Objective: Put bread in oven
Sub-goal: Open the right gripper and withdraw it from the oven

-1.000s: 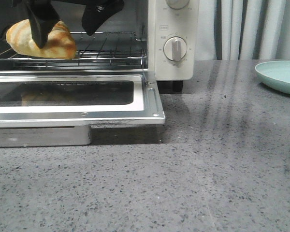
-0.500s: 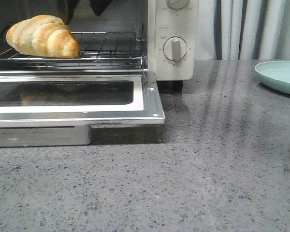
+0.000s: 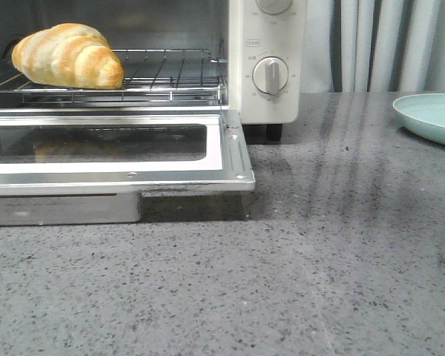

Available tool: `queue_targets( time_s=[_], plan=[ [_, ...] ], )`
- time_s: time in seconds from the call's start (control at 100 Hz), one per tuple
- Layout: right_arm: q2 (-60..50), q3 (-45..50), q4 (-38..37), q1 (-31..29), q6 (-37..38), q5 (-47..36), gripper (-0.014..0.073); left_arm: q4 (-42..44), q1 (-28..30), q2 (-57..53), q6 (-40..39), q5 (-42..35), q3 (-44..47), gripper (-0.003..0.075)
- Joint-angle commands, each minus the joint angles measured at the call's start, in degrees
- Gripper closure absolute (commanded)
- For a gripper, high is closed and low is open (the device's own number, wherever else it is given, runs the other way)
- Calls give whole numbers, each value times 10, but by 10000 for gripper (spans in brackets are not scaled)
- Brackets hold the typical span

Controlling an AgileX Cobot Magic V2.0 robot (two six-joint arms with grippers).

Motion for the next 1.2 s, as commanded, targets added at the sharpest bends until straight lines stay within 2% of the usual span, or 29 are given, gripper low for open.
queue_targets(
  time_s=[0.0, 0.16, 0.25, 0.34, 0.43, 0.54, 1.19],
  plan=[
    [-120, 88, -38, -1, -6, -107, 653, 81, 16, -16, -134, 3, 12, 741],
    [-324, 291, -73, -6, -6, -134, 653, 44, 21, -30, -147, -29, 55, 741],
    [-447, 373, -86, -23, 1, -145, 653, 21, 21, -29, -147, -49, 66, 741],
    [-568, 434, -148, -45, 90, -161, 651, 20, 21, -29, -147, -56, 70, 741],
    [-658, 462, -212, -57, 207, -105, 651, 20, 21, -29, -147, -54, 70, 741],
    [-699, 469, -219, -58, 212, -56, 651, 20, 21, -29, -147, -54, 70, 741],
    [-706, 494, -231, -58, 212, -54, 652, 20, 21, -29, -147, -53, 70, 741]
  ],
)
